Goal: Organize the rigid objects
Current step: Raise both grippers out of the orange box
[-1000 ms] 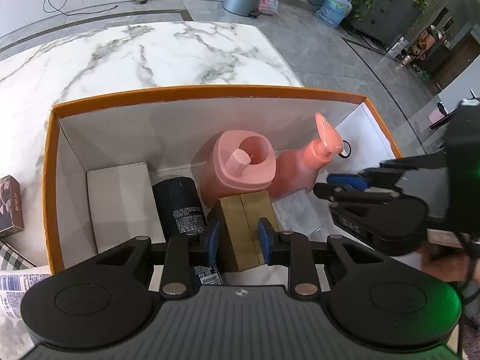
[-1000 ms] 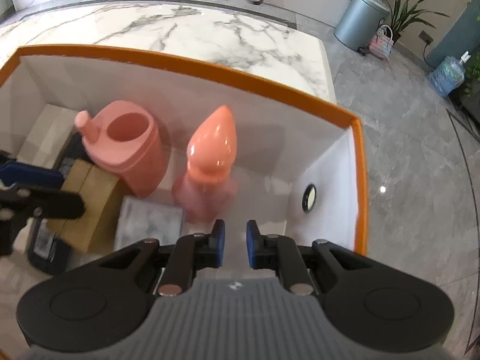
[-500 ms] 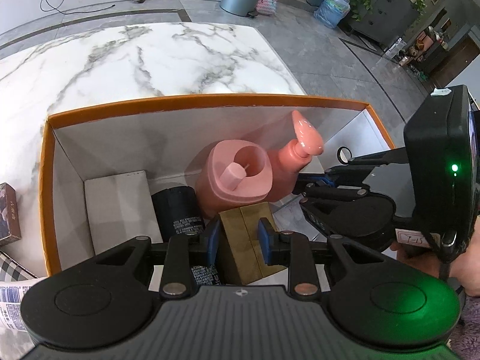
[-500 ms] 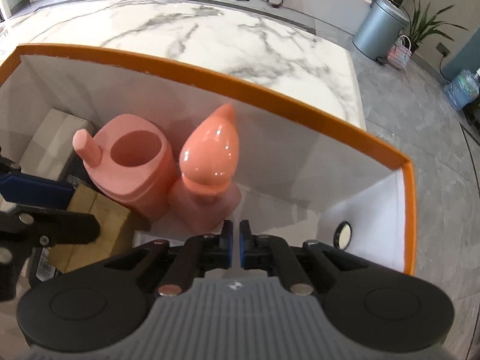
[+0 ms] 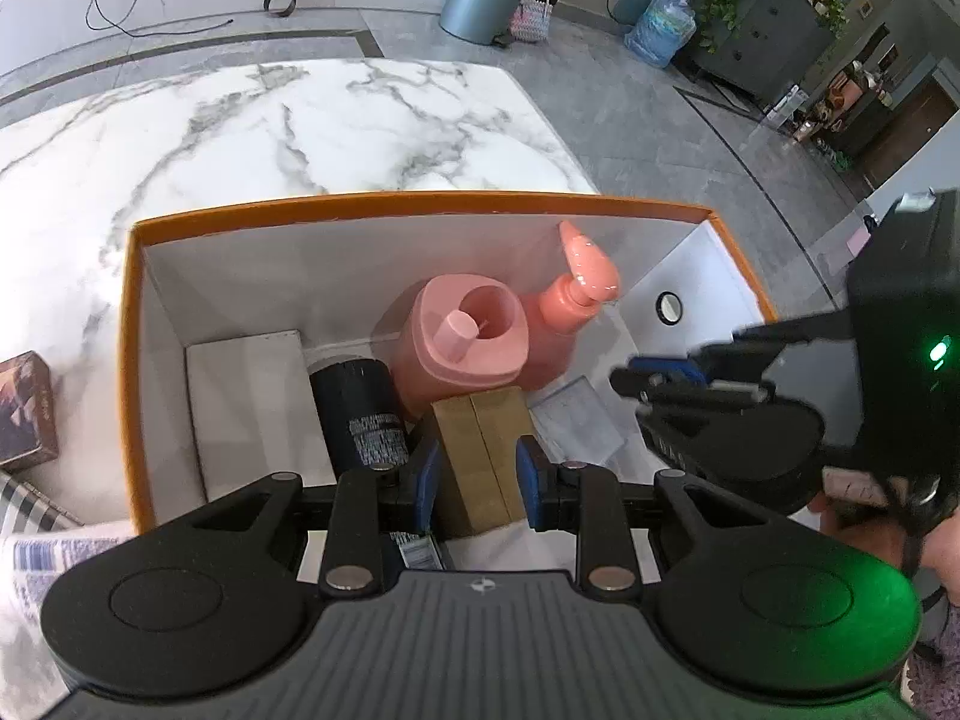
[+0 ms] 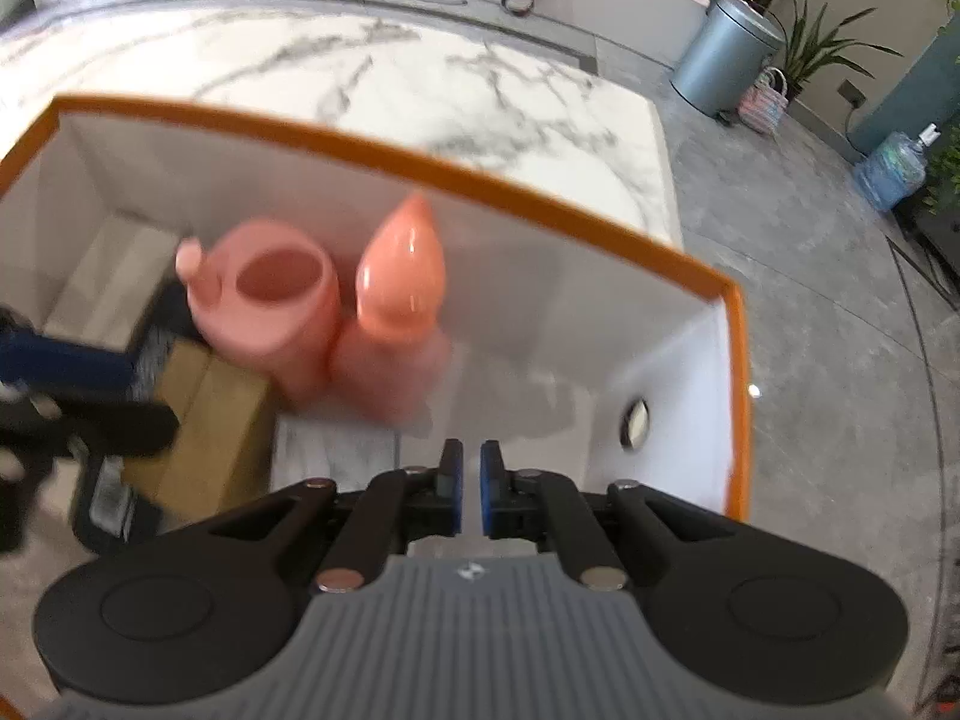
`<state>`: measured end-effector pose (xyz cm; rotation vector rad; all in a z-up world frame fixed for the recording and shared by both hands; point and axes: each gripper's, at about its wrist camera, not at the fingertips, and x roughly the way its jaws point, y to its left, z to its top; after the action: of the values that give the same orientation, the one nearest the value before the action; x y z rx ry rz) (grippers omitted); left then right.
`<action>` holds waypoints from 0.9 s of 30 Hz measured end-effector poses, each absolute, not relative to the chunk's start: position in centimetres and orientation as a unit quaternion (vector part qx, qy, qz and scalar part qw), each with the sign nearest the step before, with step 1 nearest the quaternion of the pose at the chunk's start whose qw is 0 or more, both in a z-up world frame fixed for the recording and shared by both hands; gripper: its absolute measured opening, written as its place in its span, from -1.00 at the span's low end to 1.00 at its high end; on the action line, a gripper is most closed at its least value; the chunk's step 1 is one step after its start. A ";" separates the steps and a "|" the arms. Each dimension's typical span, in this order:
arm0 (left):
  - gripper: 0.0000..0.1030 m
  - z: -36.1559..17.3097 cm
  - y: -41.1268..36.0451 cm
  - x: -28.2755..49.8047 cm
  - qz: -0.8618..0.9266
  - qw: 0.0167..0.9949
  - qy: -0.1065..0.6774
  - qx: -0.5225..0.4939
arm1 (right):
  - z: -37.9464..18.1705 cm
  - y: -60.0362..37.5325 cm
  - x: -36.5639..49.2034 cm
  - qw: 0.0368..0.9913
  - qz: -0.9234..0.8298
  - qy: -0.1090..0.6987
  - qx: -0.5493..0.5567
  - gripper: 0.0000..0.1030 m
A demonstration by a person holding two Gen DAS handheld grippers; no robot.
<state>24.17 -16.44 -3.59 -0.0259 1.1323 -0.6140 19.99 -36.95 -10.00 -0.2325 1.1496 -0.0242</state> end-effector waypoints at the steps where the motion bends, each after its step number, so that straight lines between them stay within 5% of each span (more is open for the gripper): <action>1: -0.39 -3.4 -16.3 23.9 -0.286 0.801 0.527 -0.012 | -10.1 -36.9 19.7 0.829 -0.016 0.548 -0.113 -0.90; 17: -0.38 -0.7 -13.8 21.0 -0.273 0.820 0.503 -0.022 | -10.5 -35.6 16.4 0.830 -0.003 0.547 -0.109 -0.89; 27: -0.39 2.0 -11.4 17.7 -0.262 0.846 0.464 -0.012 | -5.8 -33.7 12.2 0.875 -0.010 0.479 -0.063 -0.87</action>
<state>17.68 -11.42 1.97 -0.0251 0.9793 -0.5531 12.24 -33.66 -5.76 -0.1309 1.0009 -0.0203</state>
